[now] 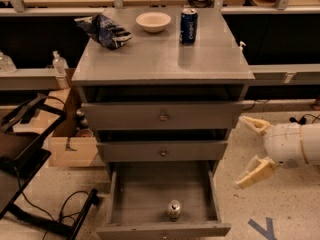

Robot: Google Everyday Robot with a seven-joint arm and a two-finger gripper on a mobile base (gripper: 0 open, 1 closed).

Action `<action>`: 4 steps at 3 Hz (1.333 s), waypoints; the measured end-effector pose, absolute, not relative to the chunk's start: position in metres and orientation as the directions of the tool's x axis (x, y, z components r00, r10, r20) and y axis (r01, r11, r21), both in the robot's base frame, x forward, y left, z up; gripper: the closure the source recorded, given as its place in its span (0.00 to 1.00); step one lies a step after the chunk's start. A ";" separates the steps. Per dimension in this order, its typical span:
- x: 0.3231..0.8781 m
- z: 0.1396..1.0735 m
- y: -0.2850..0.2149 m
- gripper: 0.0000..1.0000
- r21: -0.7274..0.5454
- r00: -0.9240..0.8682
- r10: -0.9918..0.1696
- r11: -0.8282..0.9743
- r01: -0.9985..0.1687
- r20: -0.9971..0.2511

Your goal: Pick 7up can from bottom drawer and place on counter

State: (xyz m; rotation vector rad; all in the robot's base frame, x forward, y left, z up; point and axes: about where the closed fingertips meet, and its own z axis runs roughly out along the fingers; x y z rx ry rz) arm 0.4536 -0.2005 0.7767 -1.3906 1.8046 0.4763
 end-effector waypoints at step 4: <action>0.512 0.652 -0.164 0.00 -0.217 0.112 -0.416 0.214 -0.953 -0.902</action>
Offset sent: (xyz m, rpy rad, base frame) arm 0.0208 0.0137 -0.0233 0.1018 -0.0644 0.0459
